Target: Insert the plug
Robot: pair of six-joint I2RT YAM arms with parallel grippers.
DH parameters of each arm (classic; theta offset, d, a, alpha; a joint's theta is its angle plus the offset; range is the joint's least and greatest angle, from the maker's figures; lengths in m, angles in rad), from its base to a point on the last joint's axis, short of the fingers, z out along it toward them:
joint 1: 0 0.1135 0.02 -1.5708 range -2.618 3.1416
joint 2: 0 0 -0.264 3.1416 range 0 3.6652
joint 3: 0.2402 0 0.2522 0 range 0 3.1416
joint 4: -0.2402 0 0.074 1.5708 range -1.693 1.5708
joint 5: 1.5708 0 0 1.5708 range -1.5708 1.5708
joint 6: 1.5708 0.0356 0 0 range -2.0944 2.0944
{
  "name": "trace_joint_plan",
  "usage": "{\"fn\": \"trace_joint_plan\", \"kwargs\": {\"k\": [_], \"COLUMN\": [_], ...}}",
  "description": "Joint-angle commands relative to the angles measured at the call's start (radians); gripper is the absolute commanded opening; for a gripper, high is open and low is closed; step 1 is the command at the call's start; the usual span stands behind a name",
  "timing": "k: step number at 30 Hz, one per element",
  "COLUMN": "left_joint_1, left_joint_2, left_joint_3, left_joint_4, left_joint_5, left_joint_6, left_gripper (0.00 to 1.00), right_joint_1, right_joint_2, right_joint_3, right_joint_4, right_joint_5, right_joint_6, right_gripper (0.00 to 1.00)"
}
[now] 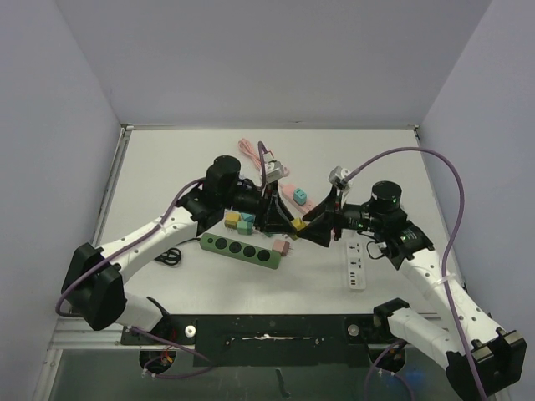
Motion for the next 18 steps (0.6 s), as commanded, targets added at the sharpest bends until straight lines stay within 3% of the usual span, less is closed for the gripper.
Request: {"fn": "trace_joint_plan", "kwargs": {"k": [1,3,6,12,18], "left_joint_1": [-0.001,0.001,0.0,0.001,0.001], "left_joint_2": [-0.054,-0.06,-0.07,-0.074,-0.066], "left_joint_3": [-0.022,-0.029,-0.035,-0.043,-0.045], "left_joint_4": [0.167,0.168,0.165,0.157,0.16], "left_joint_5": [0.133,0.133,0.128,0.113,0.114], "left_joint_6": [-0.036,-0.036,-0.035,-0.032,-0.043], "left_gripper": [0.16,0.16,0.16,0.16,0.16], "right_joint_1": [0.02,0.036,0.071,0.092,0.093], "right_joint_2": [0.039,0.046,0.045,0.061,0.108], "right_joint_3": [0.074,0.074,0.082,0.098,0.122], "right_joint_4": [0.042,0.073,0.046,0.009,0.012], "right_joint_5": [-0.18,-0.274,-0.284,-0.297,-0.273], "right_joint_6": [-0.038,-0.03,-0.068,-0.112,-0.12], "right_gripper": [0.54,0.53,0.49,0.27,0.3]}}
